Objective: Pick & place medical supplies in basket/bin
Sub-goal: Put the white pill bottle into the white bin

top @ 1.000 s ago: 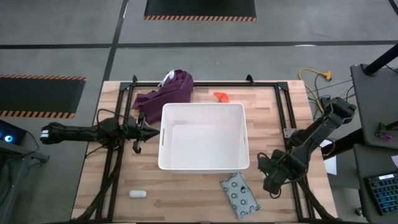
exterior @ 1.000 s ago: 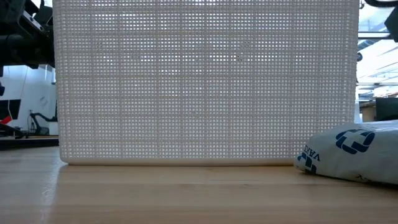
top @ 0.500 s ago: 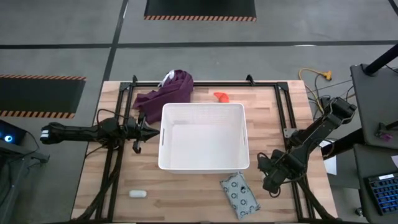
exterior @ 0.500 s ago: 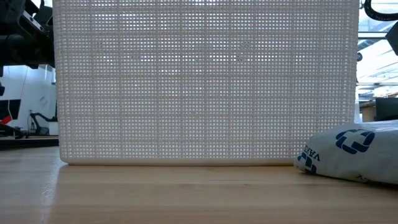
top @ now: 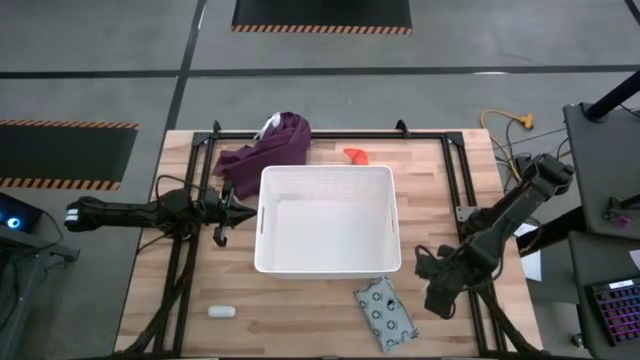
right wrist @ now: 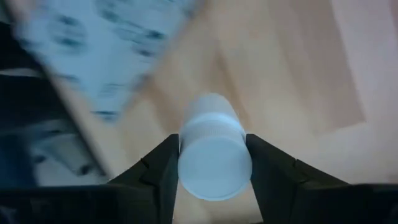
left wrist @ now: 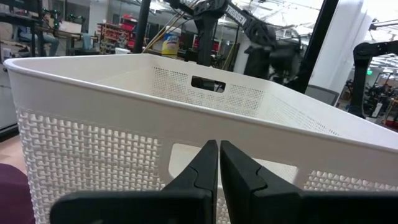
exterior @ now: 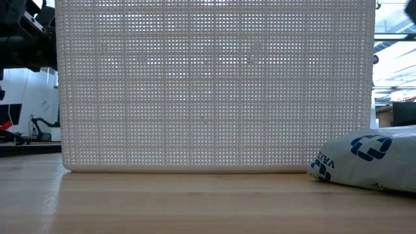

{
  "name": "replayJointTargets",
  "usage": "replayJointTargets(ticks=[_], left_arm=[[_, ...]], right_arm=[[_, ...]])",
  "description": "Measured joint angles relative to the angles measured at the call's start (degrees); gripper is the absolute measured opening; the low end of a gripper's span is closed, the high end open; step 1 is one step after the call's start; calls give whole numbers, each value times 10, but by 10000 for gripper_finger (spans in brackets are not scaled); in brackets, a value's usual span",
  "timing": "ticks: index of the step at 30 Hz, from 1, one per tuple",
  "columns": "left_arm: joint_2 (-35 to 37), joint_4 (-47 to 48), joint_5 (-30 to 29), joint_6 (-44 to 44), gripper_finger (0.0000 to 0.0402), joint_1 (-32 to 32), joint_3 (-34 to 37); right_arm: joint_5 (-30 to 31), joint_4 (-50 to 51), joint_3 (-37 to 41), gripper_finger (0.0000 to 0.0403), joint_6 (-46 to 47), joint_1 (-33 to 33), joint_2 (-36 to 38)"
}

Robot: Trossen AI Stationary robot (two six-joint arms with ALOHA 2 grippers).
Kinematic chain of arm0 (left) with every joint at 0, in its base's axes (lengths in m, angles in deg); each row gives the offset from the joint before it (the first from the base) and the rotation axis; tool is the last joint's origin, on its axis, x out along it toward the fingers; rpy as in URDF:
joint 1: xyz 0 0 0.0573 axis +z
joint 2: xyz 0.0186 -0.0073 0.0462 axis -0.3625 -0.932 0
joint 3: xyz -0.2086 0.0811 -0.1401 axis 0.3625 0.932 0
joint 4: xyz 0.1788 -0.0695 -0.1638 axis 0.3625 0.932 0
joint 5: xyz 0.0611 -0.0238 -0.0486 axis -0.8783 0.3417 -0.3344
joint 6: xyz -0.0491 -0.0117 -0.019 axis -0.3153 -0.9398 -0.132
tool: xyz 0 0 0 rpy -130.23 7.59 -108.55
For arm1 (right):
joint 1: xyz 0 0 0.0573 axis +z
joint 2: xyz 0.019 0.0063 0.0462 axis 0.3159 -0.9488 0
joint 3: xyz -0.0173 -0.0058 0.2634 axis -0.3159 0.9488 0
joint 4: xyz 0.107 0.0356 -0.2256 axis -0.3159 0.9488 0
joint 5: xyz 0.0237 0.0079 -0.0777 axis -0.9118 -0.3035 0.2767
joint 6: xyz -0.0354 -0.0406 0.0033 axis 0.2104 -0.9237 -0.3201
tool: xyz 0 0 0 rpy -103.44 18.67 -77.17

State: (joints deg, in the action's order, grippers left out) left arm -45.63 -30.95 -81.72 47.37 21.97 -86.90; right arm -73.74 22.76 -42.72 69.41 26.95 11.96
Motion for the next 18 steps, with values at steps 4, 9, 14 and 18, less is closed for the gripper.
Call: replayJointTargets(ticks=[4,9,14,18], left_arm=[[0,0,0,0,0,0,0],[0,0,0,0,0,0,0],[0,0,0,0,0,0,0],[0,0,0,0,0,0,0]], right_arm=[[2,-2,-69,152,-7,-1,17],[31,-19,-194,167,-72,-18,24],[120,-23,-325,156,-199,-69,13],[208,-17,-393,154,-328,-131,-6]])
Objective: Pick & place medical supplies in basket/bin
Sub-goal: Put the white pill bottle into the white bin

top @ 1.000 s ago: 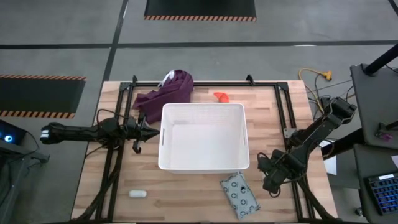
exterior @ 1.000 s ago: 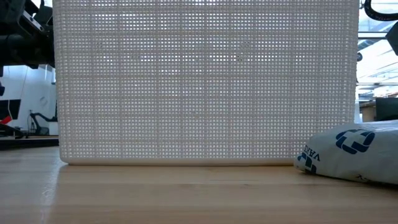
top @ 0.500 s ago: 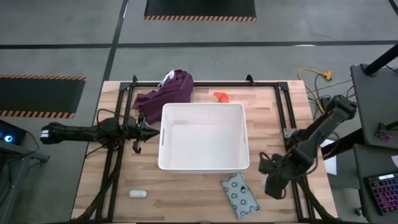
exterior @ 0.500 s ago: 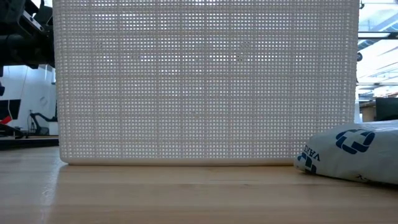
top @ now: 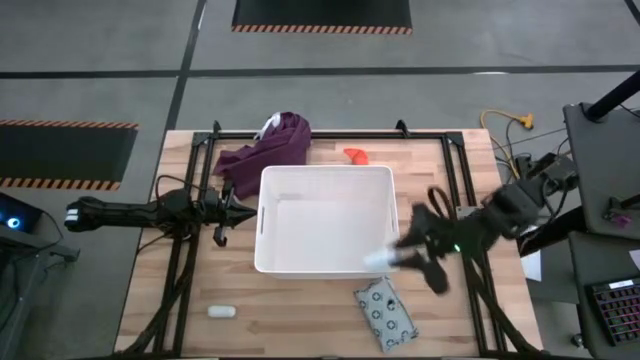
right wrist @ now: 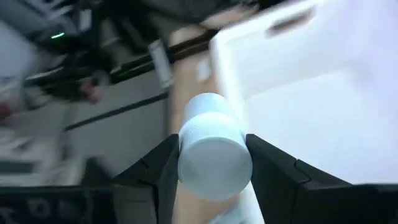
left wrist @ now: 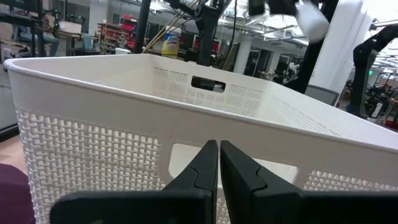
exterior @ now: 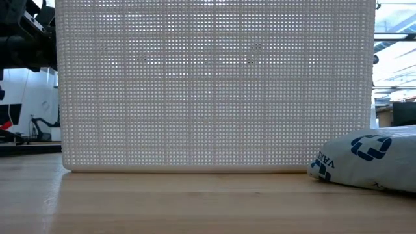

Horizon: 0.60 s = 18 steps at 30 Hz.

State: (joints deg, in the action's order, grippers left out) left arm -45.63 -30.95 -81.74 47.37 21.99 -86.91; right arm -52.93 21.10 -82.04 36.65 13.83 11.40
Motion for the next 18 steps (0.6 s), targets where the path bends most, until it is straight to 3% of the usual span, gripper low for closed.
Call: replayJointTargets(ticks=[7,11,18], left_arm=[[0,0,0,0,0,0,0],[0,0,0,0,0,0,0],[0,0,0,0,0,0,0]], right_arm=[[3,75,-42,156,-146,-156,-62],[-42,96,-42,156,-198,-234,-107],[-98,154,-39,156,-268,-304,-207]])
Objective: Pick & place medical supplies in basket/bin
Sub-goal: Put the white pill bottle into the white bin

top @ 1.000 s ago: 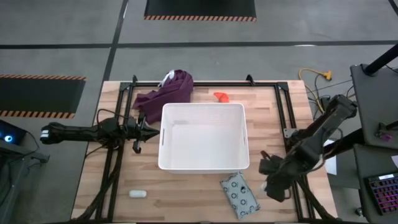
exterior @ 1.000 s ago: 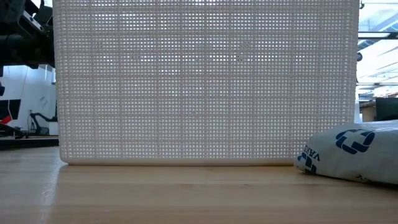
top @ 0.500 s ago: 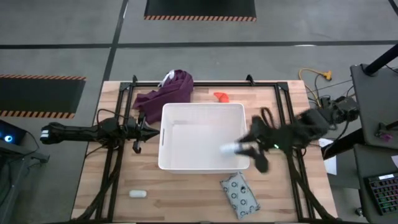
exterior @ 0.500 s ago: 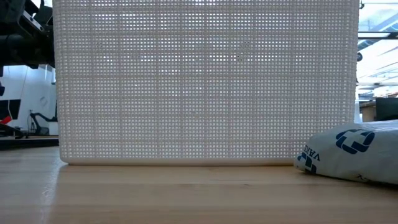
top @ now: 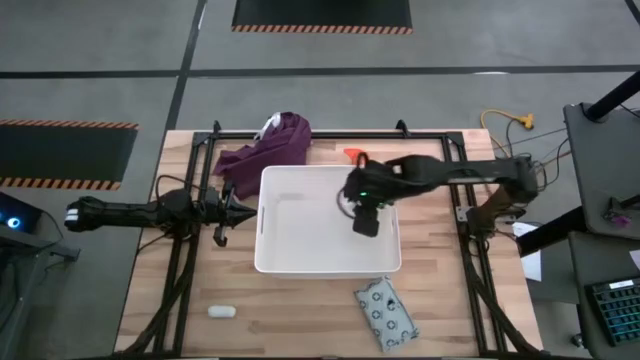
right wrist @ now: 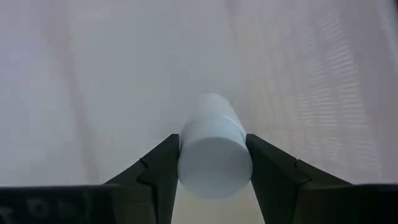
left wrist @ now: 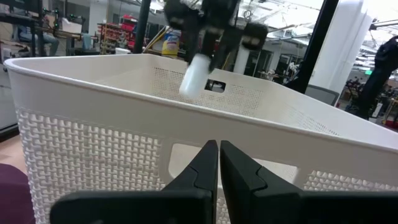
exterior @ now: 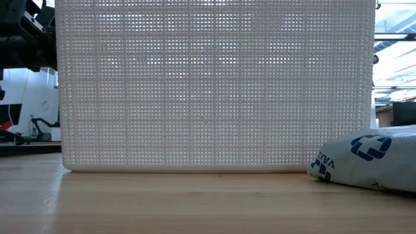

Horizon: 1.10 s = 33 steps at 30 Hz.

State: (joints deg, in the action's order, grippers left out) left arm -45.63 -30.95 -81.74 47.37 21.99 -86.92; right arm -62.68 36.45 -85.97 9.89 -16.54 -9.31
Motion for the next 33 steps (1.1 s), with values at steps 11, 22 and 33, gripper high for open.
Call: replayJointTargets(ticks=[11,22,33], left_arm=[[0,0,0,0,0,0,0],[0,0,0,0,0,0,0],[0,0,0,0,0,0,0]], right_arm=[[-31,20,-3,159,-98,-11,-121],[-72,18,-2,164,-155,-13,-208],[-93,14,-3,228,-101,-17,-206]])
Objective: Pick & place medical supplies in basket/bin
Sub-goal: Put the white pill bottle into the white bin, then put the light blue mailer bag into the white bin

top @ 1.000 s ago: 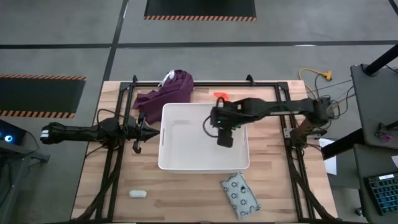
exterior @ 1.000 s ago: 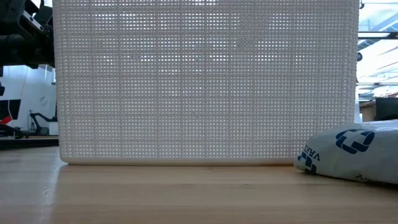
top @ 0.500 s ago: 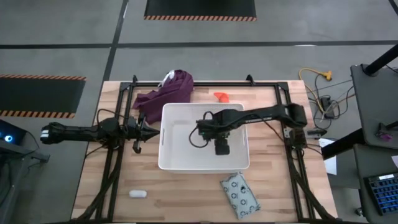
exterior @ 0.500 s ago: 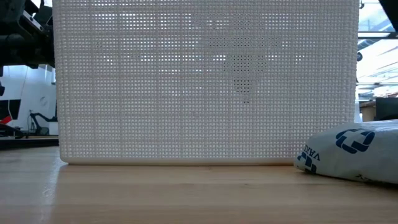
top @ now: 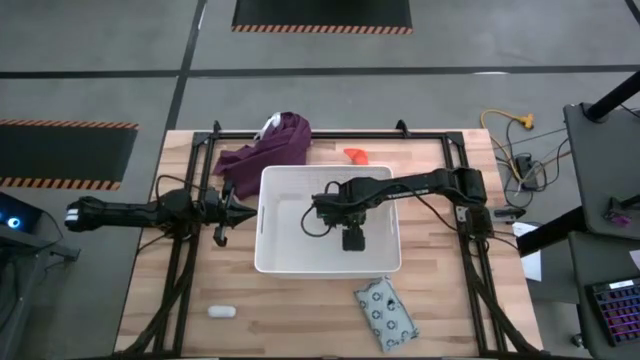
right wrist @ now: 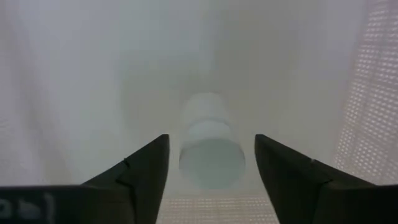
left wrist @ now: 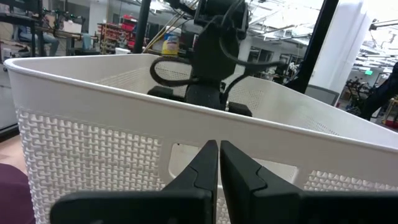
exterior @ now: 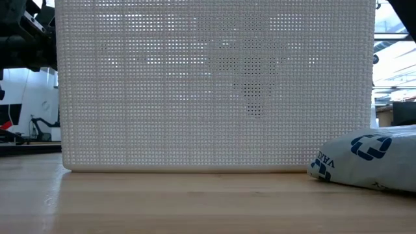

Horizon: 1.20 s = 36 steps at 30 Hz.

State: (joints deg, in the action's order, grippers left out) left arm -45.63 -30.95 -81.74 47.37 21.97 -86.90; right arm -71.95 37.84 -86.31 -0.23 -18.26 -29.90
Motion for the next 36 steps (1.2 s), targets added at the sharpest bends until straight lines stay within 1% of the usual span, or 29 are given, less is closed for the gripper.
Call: replayJointTargets(ticks=[5,9,12,16,19,23,27,31,33,36], left_arm=[[0,0,0,0,0,0,0],[0,0,0,0,0,0,0],[0,0,0,0,0,0,0],[0,0,0,0,0,0,0],[0,0,0,0,0,0,0],[0,0,0,0,0,0,0],[0,0,0,0,0,0,0],[0,0,0,0,0,0,0],[0,0,0,0,0,0,0],[0,0,0,0,0,0,0]], right_arm=[[0,4,-1,277,1,-3,29],[0,1,-1,304,11,-4,80],[-1,-5,-1,312,38,-4,131],[-2,-35,-1,309,110,-1,211],[-4,-52,-1,302,159,23,276],[-49,-57,0,293,166,96,344],[-53,-55,9,286,192,199,378],[-43,-55,21,280,227,304,387],[-25,-54,29,276,265,349,381],[8,-52,38,267,339,397,361]])
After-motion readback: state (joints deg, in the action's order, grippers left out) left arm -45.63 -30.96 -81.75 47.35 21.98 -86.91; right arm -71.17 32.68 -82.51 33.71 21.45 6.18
